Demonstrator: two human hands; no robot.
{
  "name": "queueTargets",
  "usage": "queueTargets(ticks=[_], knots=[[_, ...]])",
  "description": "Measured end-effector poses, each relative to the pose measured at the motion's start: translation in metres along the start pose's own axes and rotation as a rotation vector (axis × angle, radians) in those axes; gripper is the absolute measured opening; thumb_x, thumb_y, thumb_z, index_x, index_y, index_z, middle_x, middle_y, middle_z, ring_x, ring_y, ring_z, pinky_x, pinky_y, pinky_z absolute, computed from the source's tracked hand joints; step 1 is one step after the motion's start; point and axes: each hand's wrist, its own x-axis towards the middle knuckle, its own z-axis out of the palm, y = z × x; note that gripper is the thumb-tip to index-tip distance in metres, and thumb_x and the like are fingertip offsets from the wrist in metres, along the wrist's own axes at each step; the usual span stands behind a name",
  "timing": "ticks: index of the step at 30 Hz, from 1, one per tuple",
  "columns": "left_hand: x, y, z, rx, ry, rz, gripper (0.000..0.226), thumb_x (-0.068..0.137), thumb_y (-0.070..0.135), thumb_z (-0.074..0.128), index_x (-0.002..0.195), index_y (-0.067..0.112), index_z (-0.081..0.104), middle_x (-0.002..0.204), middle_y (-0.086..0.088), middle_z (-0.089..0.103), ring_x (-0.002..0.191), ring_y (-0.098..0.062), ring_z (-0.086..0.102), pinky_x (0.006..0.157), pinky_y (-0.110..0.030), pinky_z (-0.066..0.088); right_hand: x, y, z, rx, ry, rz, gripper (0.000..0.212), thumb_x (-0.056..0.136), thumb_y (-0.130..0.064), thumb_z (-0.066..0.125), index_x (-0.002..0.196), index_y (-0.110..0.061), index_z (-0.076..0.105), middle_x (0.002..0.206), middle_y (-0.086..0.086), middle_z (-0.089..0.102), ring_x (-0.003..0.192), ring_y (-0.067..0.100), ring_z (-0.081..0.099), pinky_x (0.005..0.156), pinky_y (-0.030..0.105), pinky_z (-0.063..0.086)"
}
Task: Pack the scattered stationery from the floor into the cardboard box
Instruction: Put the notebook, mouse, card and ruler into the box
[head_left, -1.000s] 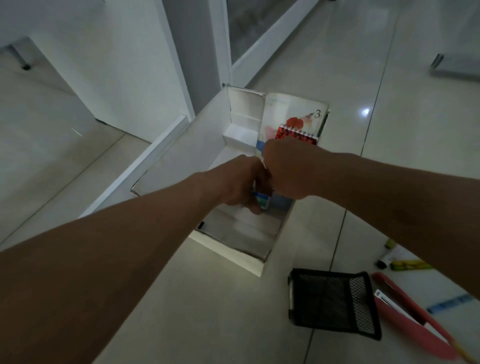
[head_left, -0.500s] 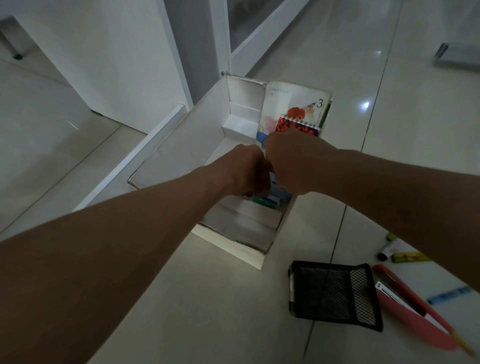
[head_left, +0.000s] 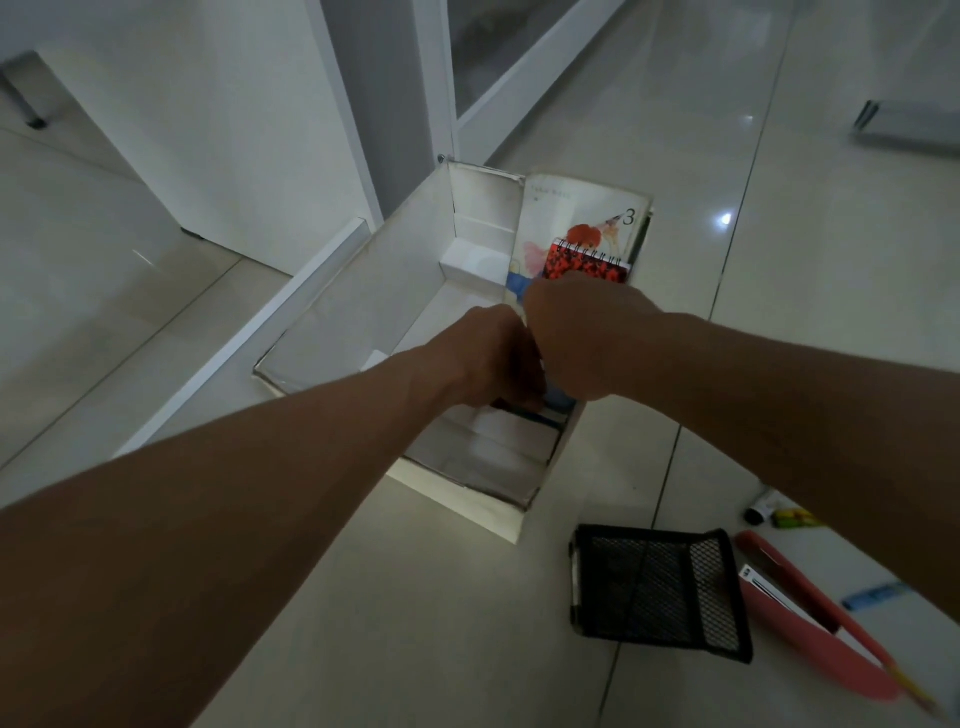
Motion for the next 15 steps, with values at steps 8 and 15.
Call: queueTargets(ticks=[8, 15], knots=[[-0.008, 0.016, 0.006, 0.045, -0.011, 0.002, 0.043, 0.090, 0.024, 0.071, 0.129, 0.008, 0.061, 0.122, -0.012, 0.067, 0.108, -0.027, 0.065, 0.099, -0.035, 0.050, -0.001, 0.001, 0.000, -0.009, -0.011, 0.028, 0.057, 0.091, -0.011, 0.070, 0.139, 0.004, 0.044, 0.130, 0.025, 0.059, 0.113, 0.035, 0.065, 0.090, 0.041, 0.055], [-0.010, 0.017, -0.027, 0.086, -0.098, -0.097, 0.017, 0.088, 0.021, 0.074, 0.103, 0.014, 0.072, 0.092, -0.003, 0.074, 0.079, -0.016, 0.073, 0.075, -0.030, 0.061, 0.002, 0.011, 0.003, 0.159, 0.066, 0.014, 0.008, 0.094, -0.014, 0.058, 0.100, -0.009, 0.057, 0.104, 0.017, 0.063, 0.078, 0.024, 0.055, 0.070, 0.035, 0.049]])
